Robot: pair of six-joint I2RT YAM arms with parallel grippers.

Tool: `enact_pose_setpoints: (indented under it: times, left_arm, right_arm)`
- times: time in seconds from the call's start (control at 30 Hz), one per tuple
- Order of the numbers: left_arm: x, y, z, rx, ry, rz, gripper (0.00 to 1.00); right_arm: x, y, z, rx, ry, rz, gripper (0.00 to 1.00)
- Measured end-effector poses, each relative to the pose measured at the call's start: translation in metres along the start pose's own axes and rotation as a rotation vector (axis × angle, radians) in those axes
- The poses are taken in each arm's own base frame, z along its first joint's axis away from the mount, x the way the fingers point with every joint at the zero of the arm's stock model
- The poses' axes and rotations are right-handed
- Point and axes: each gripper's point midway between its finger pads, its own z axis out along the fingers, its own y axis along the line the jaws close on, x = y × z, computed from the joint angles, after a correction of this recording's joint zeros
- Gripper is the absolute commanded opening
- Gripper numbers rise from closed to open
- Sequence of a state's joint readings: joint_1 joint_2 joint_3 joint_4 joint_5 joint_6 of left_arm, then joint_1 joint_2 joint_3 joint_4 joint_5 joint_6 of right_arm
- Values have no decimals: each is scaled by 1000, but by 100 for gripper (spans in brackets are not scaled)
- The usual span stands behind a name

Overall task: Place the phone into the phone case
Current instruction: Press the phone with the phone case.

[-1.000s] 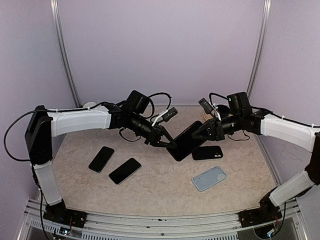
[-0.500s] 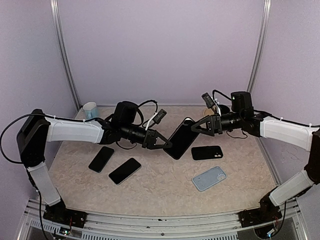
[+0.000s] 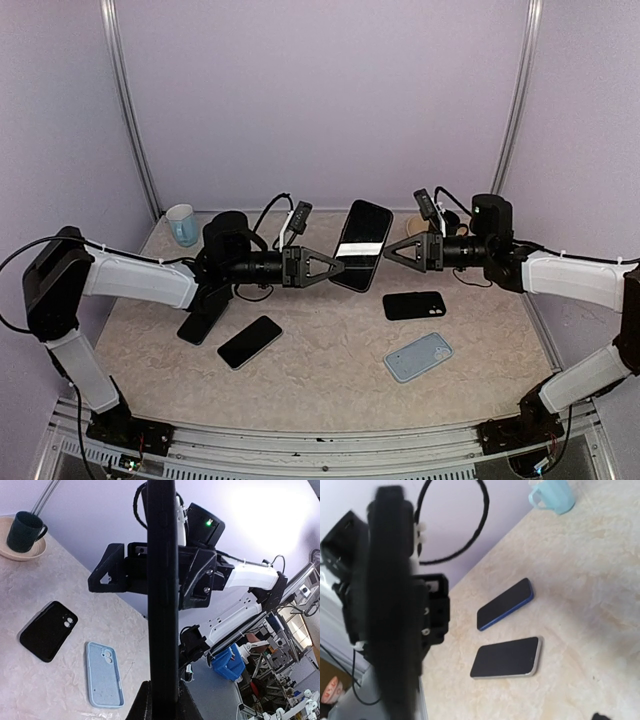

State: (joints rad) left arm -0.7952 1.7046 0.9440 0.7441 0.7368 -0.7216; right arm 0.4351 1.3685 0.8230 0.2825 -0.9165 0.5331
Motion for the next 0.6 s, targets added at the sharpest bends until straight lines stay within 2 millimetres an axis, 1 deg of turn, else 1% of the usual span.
enact_pose_setpoints:
  times: [0.13, 0.27, 0.47, 0.6]
  left_arm:
    - [-10, -10, 3, 27, -66, -17, 0]
    - [-17, -9, 7, 44, -125, -48, 0]
    - [-13, -3, 14, 52, -151, -100, 0]
    - [-15, -3, 15, 57, -167, -112, 0]
  right_arm:
    - [-4, 3, 0, -6, -27, 2, 95]
    - [-8, 7, 2, -12, -44, -10, 94]
    - [-12, 13, 7, -20, -64, -14, 92]
    - [-15, 15, 9, -21, -77, -14, 88]
